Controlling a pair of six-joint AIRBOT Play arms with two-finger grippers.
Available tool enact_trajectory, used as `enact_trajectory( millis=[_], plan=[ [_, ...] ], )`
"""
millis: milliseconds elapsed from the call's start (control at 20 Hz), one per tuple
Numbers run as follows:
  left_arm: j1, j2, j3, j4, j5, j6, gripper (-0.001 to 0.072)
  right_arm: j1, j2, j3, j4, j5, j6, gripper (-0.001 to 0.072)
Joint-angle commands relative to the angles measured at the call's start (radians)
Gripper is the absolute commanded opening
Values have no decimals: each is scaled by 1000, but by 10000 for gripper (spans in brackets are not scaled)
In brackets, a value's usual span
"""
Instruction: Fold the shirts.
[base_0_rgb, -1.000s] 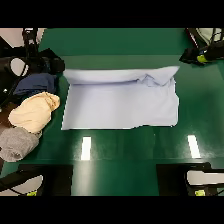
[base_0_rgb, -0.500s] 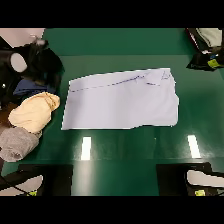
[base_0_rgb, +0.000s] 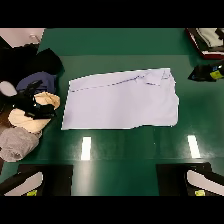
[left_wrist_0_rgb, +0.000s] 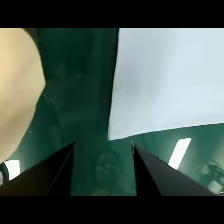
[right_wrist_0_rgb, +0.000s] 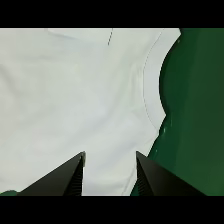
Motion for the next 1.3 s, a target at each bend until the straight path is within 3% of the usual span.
enact_trajectory(
  millis=[0, 250, 500, 750, 850, 1050, 1150, 1250],
  plan=[
    [133, 19, -129, -184, 32, 79, 428, 0, 49, -104, 0, -20, -9, 365],
    [145, 19, -240, -281, 128, 163, 427, 0, 89, -133, 0, -22, -9, 365],
    [134, -14, -291, -305, 184, 163, 426, 0, 126, -132, 0, -35, -9, 366],
    [14, -35, -284, -369, 291, 142, 411, -5, 130, -142, -2, 20, -13, 365],
    [12, -34, -263, -397, 291, 138, 27, -42, 130, -190, 0, 55, -13, 366],
    [12, -34, -178, -396, 201, 175, 23, -188, 136, -420, 2, 62, -14, 373],
    [12, -29, -142, -397, 182, 186, 23, -270, 136, -549, 82, 23, -19, 570],
    [12, -28, -121, -401, 180, 187, 22, -339, 136, -662, 234, -44, -73, 576]
  ],
)
